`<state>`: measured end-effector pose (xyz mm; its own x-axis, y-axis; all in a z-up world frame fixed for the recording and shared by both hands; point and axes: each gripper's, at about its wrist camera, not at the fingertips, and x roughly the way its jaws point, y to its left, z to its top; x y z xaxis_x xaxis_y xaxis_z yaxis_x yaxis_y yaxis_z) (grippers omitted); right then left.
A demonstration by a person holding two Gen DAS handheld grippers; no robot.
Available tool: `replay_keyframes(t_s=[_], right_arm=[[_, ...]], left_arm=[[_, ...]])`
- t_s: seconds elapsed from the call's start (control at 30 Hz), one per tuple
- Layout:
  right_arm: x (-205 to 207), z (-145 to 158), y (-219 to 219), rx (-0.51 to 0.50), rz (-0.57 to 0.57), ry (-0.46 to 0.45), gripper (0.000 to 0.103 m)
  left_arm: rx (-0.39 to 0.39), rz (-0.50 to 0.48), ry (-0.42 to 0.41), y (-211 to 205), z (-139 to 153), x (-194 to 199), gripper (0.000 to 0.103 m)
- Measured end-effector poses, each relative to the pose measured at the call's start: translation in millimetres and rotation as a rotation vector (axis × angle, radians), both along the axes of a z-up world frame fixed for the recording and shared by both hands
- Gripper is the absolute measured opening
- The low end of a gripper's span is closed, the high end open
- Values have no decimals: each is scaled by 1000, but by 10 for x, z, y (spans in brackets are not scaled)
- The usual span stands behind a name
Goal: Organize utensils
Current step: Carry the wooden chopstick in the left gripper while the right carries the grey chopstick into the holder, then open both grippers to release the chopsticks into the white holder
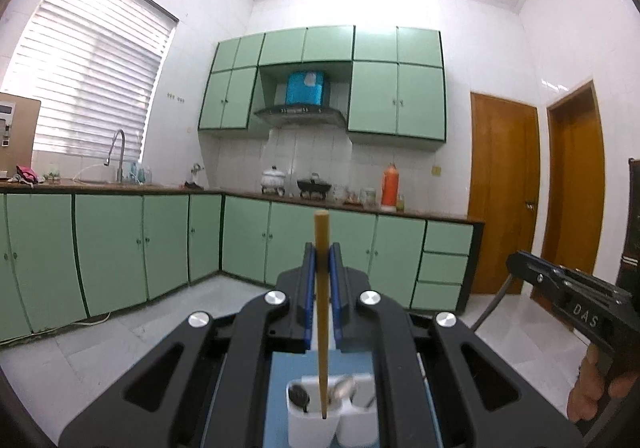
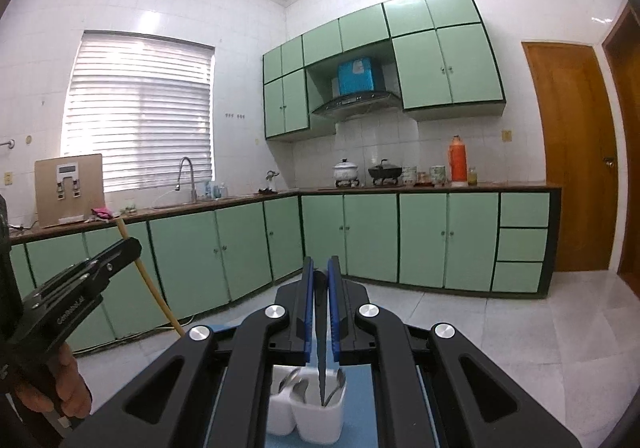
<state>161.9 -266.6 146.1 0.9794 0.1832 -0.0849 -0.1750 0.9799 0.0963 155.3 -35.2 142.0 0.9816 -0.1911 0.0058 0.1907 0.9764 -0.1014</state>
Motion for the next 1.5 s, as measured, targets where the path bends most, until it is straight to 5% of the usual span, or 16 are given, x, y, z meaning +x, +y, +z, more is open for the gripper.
replay_keyframes(t_s=[0.17, 0.83, 0.93, 1.0, 1.2, 1.27, 1.5], right_arm=[[343, -60, -7, 8, -14, 23, 7], [1048, -988, 192, -13, -14, 242, 7], [1015, -1023, 207, -15, -13, 249, 8], [992, -1029, 188, -24, -31, 246, 16], [862, -1048, 72, 3, -75, 225, 47], [782, -1049, 29, 15, -89, 213, 57], [454, -1096, 16, 10, -97, 183, 66]], left_arm=[[9, 29, -5, -143, -83, 340, 6], [40, 30, 269, -18, -953, 1125, 13], [29, 36, 282, 69, -1011, 1093, 29], [14, 41, 274, 129, -1012, 1042, 45], [0, 55, 254, 233, -990, 844, 69], [-5, 60, 250, 258, -985, 765, 76], [25, 67, 263, 280, -1057, 431, 86]])
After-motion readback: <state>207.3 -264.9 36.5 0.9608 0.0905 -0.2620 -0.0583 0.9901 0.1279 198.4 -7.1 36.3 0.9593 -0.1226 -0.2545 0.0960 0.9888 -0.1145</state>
